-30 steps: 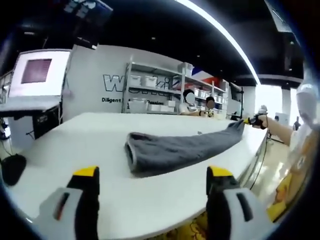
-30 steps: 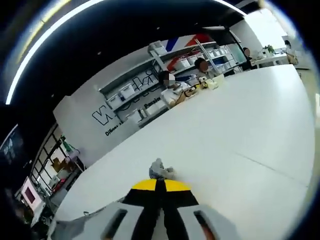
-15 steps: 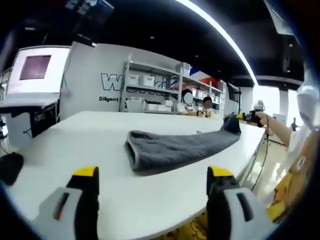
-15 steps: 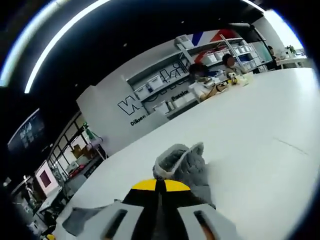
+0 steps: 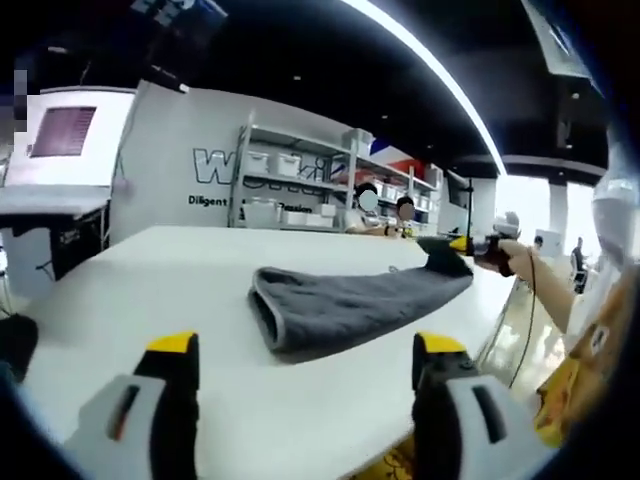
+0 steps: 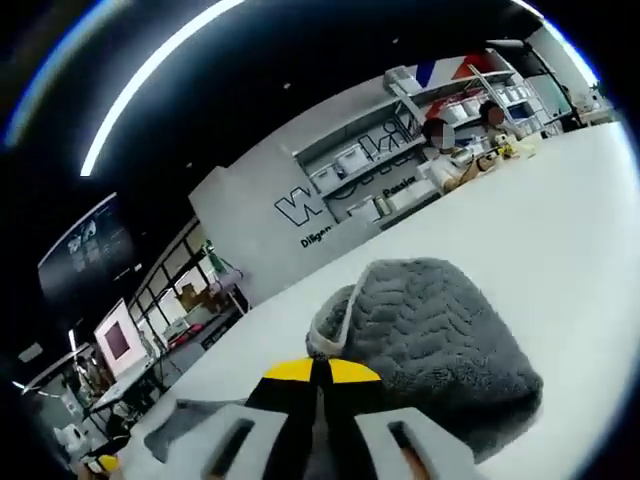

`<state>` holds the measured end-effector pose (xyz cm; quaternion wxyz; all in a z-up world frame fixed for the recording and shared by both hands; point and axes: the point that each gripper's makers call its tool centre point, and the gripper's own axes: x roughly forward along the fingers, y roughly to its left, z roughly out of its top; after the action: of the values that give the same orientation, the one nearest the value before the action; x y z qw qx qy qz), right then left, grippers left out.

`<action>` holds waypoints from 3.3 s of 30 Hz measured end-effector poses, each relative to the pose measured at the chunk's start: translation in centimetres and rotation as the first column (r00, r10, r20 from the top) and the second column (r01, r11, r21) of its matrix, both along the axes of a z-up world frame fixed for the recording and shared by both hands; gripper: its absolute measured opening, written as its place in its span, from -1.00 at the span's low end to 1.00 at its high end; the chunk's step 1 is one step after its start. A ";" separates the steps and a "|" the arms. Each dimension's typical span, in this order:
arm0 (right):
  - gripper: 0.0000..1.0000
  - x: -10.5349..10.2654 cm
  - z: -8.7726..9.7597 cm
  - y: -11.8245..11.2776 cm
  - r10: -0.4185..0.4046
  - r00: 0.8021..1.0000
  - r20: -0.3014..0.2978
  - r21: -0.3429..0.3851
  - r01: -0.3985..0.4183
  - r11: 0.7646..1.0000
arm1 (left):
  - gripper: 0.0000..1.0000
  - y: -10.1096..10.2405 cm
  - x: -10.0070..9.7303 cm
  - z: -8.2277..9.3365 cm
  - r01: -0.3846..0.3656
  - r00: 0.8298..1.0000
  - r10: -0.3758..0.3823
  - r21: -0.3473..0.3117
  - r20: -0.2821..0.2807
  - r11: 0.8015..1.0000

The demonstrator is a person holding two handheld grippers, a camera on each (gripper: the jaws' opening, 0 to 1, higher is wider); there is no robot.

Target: Fold the towel on the table until its edges align and the towel forms a compact rectangular stack.

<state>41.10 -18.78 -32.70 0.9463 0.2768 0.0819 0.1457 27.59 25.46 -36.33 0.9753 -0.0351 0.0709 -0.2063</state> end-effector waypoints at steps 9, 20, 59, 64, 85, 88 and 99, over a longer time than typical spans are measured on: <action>-0.96 -1.0 0.2 6.0 0.076 0.996 0.051 0.118 -0.082 0.990 | 0.84 0.1 0.8 -0.4 0.011 1.000 -0.011 -0.007 -0.008 1.000; -0.96 -1.8 -0.1 11.6 0.159 0.985 0.067 0.203 -0.169 0.964 | 0.84 -0.1 1.0 -0.5 0.016 1.000 -0.016 -0.003 -0.016 1.000; -0.95 -5.1 1.8 29.3 0.394 0.911 0.122 0.283 -0.413 0.866 | 0.92 0.8 -0.1 -1.5 0.157 0.981 -0.132 0.189 -0.140 0.969; -0.95 -5.4 1.2 31.9 0.438 0.893 0.104 0.277 -0.449 0.850 | 0.91 1.4 -0.4 -1.3 0.136 0.985 -0.114 0.175 -0.132 0.975; -0.95 -6.5 -1.5 40.0 0.526 0.849 0.049 0.067 -0.529 0.846 | 0.89 1.3 -0.9 -1.4 0.128 0.985 -0.107 0.159 -0.136 0.979; -0.95 -6.7 -2.5 40.7 0.544 0.839 0.022 0.014 -0.544 0.839 | 0.89 1.4 -0.9 -1.4 0.126 0.985 -0.104 0.161 -0.138 0.979; -0.81 -7.6 -3.3 41.3 0.594 0.805 -0.013 0.053 -0.592 0.804 | 0.89 1.6 -1.3 -1.5 0.114 0.985 -0.090 0.166 -0.148 0.980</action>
<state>33.51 22.49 -36.01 0.8455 0.2613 0.1745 0.4318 26.30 27.05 -37.85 0.9554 0.0393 0.1585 -0.2462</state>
